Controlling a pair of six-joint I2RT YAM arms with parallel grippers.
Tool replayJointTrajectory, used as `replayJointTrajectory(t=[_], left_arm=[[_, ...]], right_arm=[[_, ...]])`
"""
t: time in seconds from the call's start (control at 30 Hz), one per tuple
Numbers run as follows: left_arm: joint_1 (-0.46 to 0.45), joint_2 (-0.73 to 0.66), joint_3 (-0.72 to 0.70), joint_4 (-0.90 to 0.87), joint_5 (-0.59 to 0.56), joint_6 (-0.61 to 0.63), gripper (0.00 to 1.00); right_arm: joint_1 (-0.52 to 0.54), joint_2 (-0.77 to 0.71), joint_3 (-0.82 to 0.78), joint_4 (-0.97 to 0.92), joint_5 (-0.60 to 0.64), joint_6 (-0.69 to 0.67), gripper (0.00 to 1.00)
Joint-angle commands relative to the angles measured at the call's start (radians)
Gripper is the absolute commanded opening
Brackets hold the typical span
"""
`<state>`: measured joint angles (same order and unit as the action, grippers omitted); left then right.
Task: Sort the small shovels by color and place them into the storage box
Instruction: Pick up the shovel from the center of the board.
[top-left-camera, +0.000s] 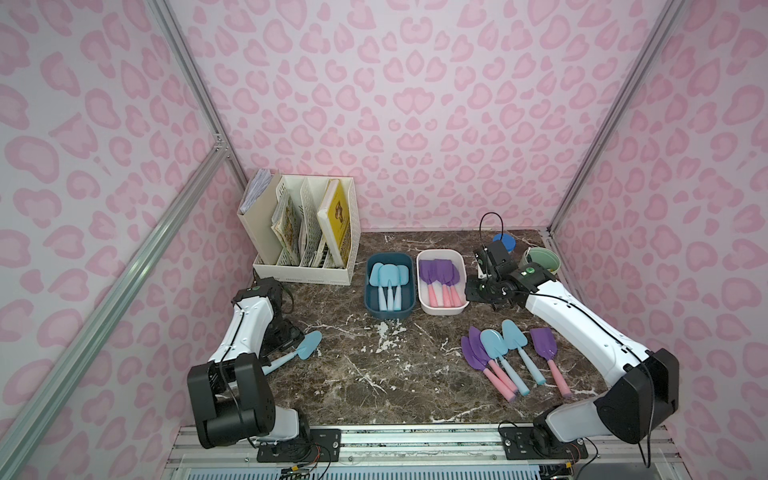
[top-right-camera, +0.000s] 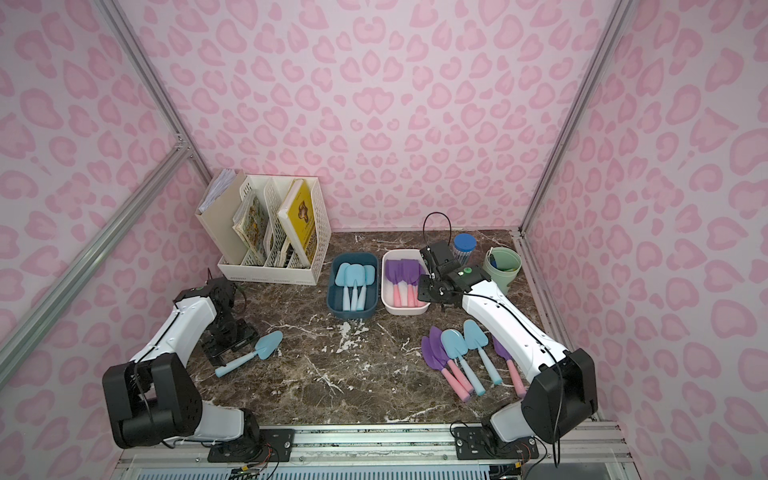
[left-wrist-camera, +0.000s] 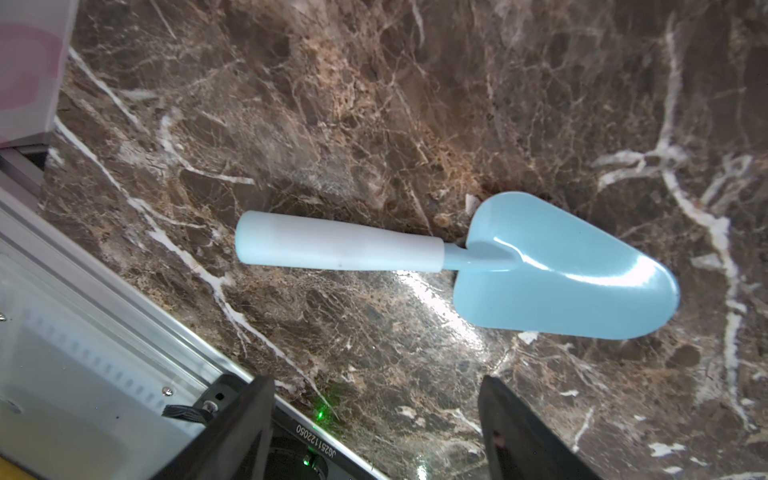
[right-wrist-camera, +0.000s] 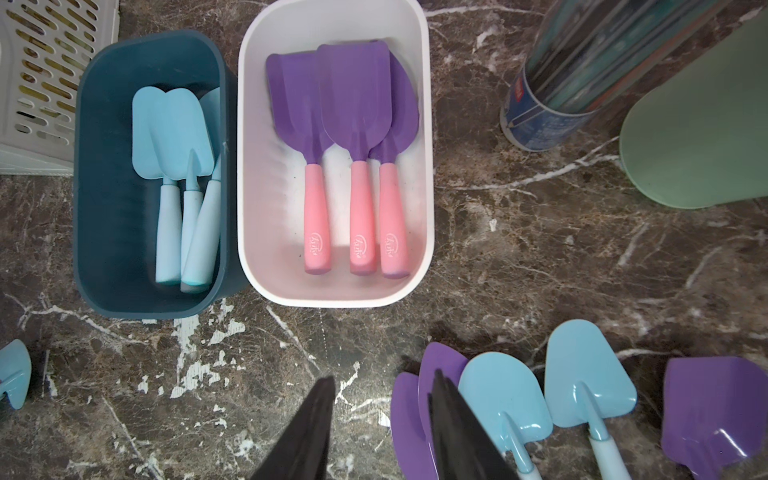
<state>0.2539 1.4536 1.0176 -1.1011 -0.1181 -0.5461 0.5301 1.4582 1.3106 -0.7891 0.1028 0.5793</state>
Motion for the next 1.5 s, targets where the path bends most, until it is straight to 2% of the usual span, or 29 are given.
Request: replayJointTrajectory(t=[0.0,0.23,0.43,0.67,0.97,1.47], left_arm=[[0.025,0.031,-0.001,0.010,0.006,0.036,0.82],[0.070,0.066,-0.001,0.021,0.016,0.054,0.82],[0.080,0.079,0.039,-0.011,-0.054,0.090,0.83],[0.124,0.197,0.044,0.014,0.047,0.112,0.82],[0.137,0.253,0.052,0.016,0.086,0.128,0.80],[0.139,0.227,0.113,0.014,0.046,0.129,0.76]], right_arm=[[0.000,0.003,0.005,0.011,-0.008,-0.007,0.44],[0.001,0.006,0.007,0.008,-0.011,-0.004,0.44],[0.001,0.013,0.013,0.007,-0.011,-0.001,0.44],[0.009,0.023,0.033,-0.002,-0.011,0.004,0.44],[0.015,0.021,0.041,-0.006,-0.008,0.009,0.44],[0.019,0.023,0.037,0.003,-0.011,0.013,0.44]])
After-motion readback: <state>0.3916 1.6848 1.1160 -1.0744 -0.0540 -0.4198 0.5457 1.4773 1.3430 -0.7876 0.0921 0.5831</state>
